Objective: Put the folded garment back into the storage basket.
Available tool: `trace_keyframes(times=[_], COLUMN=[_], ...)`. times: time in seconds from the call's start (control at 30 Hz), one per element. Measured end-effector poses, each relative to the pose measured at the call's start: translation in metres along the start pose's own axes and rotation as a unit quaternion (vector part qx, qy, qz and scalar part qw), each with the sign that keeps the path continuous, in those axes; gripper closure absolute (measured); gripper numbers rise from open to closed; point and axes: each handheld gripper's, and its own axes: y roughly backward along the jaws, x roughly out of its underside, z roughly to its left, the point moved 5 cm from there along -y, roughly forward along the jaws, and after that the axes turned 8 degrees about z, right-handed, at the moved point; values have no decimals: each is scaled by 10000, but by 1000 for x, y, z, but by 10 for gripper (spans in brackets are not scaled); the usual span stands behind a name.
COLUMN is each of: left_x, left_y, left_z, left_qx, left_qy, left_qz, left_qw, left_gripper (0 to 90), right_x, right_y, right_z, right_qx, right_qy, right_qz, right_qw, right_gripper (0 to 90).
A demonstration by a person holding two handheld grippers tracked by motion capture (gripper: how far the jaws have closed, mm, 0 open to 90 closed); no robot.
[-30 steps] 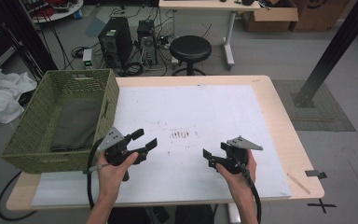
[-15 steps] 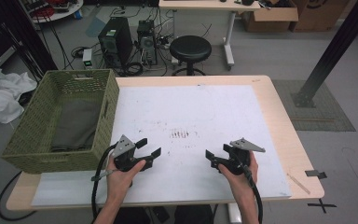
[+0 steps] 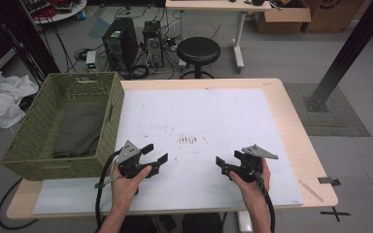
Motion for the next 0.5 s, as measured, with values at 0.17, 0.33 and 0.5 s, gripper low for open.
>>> trace_keyframes(times=[0.17,0.33,0.5], left_x=[2,7,11], left_y=[1,8,14], left_z=[0,-1,0], left_qx=[-17,-8,-58], left_qy=[4,61,51], left_qz=[33,28,-3], left_qw=[10000,10000,10000], left_gripper=[280,279,274], right_x=[0,4,7], right_y=[1,5,7], right_z=[-1,0,5], right_qx=[17,85,98], right_qy=[-5,-30,39], right_qz=[-6,6,101], right_qw=[10000,10000,9999], right_gripper=[190,190,194])
